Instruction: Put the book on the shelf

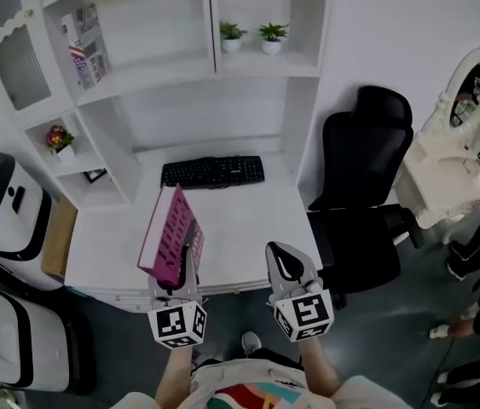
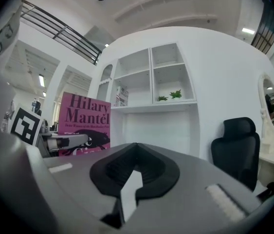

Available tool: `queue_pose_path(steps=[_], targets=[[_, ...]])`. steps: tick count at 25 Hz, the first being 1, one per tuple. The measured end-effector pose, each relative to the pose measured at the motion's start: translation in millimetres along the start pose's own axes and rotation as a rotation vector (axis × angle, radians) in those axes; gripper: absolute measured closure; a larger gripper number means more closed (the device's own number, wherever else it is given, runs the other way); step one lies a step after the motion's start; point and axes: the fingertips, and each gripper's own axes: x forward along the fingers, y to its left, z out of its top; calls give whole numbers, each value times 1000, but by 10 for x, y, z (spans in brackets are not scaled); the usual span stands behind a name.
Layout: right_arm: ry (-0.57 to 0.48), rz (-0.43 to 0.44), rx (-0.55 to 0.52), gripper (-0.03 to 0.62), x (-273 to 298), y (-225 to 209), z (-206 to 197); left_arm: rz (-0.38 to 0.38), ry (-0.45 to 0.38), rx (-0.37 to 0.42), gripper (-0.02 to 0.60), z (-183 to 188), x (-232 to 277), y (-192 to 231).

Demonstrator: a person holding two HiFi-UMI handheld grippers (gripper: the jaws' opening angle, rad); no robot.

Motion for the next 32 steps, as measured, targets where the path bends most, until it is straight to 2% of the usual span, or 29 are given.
queue_pose_path(steps=[8, 17, 23, 27, 29, 32], targets=[[-24, 132, 1, 592, 429, -9, 18, 153, 1, -24, 431, -19, 86, 214], [15, 214, 43, 592, 617, 14, -152, 229, 49, -28, 431, -117, 40, 270], [19, 248, 14, 592, 677, 122, -169, 224, 36, -21, 431, -96, 129, 295], [15, 227, 30, 592, 778, 135, -175, 197, 39, -26, 431, -111, 219, 343], [6, 212, 4, 592, 868, 170, -157, 179, 41, -24, 431, -111, 282, 390], [-2, 180, -30, 592, 993, 263, -113, 161, 41, 15, 431, -64, 327, 504]])
